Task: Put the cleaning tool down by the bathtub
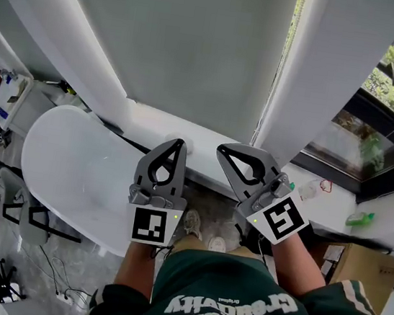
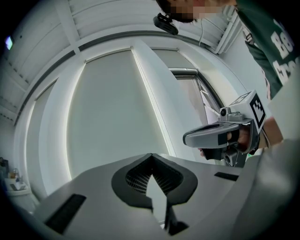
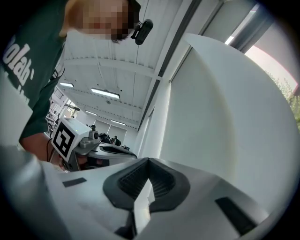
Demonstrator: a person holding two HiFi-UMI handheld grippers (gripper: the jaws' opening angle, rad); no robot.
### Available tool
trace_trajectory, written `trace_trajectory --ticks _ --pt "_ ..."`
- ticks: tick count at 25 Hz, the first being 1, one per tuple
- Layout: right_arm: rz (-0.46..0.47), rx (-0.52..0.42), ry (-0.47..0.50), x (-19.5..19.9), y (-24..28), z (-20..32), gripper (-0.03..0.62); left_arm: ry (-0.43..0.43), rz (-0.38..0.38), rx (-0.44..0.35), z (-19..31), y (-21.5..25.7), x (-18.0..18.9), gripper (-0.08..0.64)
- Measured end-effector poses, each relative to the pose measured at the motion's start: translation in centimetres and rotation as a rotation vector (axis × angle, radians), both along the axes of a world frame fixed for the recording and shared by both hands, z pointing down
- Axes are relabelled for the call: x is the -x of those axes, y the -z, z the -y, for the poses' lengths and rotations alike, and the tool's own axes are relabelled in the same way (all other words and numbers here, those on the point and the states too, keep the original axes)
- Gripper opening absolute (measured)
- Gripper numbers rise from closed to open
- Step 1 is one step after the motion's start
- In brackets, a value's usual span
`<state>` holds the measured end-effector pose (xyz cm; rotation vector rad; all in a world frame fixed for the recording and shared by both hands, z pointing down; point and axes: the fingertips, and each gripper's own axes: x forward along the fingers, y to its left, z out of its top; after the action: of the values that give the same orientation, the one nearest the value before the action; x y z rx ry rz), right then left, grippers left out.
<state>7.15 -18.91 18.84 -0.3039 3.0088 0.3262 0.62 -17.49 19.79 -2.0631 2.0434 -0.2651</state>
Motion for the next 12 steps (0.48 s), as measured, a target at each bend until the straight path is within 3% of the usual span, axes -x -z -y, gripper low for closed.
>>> trace_trajectory --ticks 7,12 --pt "0.009 -0.001 -0.047 -0.1 0.0 -0.1 0.015 -0.015 0.070 -0.003 0.1 0.1 -1.0 0.005" --pt "0.012 -0.003 -0.062 -0.3 0.1 -0.2 0.015 -0.026 0.054 -0.004 0.3 -0.2 -1.7 0.005"
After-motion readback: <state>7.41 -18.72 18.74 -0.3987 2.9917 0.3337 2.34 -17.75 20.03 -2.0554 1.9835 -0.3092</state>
